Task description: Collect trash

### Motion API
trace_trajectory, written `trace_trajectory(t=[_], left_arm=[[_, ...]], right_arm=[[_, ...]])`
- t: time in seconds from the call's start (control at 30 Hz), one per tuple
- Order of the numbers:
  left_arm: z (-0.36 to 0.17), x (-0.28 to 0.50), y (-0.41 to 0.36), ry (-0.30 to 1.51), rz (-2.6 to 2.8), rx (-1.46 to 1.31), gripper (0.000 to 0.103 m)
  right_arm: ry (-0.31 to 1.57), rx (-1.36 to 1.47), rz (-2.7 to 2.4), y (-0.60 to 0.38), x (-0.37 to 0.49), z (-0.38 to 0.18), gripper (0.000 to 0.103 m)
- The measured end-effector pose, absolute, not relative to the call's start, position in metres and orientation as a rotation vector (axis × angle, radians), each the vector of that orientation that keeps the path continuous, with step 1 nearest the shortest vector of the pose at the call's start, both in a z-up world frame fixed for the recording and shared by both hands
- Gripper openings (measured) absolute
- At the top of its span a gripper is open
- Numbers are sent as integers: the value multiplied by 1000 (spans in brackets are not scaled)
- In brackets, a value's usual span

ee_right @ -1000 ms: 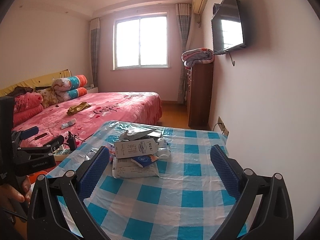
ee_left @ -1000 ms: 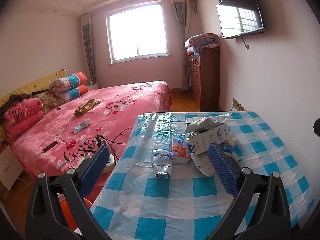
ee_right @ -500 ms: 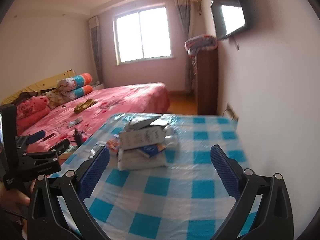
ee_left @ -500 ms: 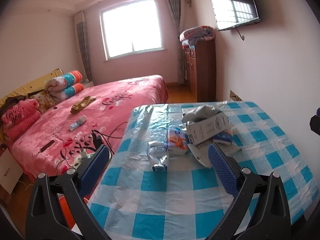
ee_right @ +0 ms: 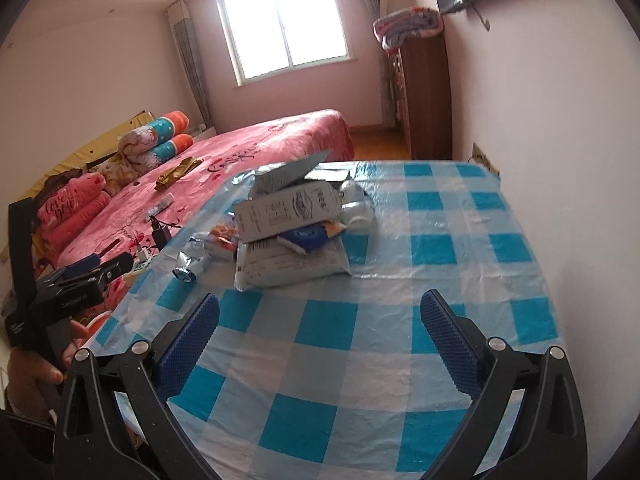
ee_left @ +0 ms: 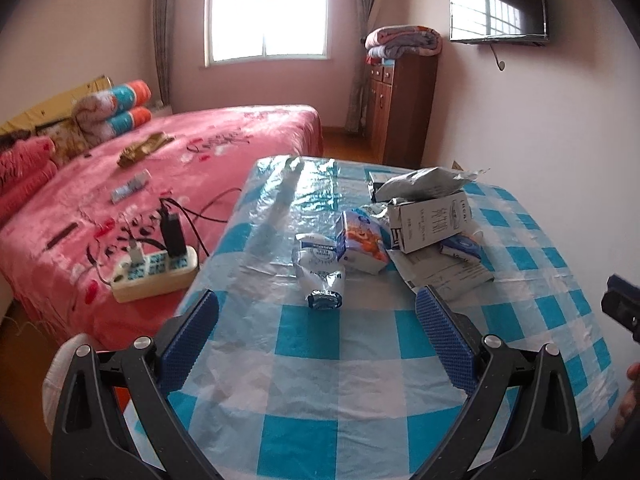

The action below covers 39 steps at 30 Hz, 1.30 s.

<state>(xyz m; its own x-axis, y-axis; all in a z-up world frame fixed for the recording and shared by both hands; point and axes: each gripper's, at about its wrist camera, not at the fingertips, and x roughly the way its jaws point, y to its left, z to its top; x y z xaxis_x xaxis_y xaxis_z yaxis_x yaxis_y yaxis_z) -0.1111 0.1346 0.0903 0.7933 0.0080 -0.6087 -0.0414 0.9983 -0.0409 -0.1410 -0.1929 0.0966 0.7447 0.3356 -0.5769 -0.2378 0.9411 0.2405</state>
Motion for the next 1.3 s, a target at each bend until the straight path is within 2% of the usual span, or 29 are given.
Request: trace_trajectory(t=[0.47,0.8,1.07,1.3], left_arm=[[76,-19,123,713,-35,-121,99],[116,83,107,703,-87,-278,99],[96,191,62,898,-41,-141,99],[58,260,43,1120,11,-91,99]], right_arm=[[723,156,344,-196,-123,69,99],[727,158,327,-212,-113,59,99],[785,185,346,-220,-105,39,99],[800,203,345,-229,-98,27,99]])
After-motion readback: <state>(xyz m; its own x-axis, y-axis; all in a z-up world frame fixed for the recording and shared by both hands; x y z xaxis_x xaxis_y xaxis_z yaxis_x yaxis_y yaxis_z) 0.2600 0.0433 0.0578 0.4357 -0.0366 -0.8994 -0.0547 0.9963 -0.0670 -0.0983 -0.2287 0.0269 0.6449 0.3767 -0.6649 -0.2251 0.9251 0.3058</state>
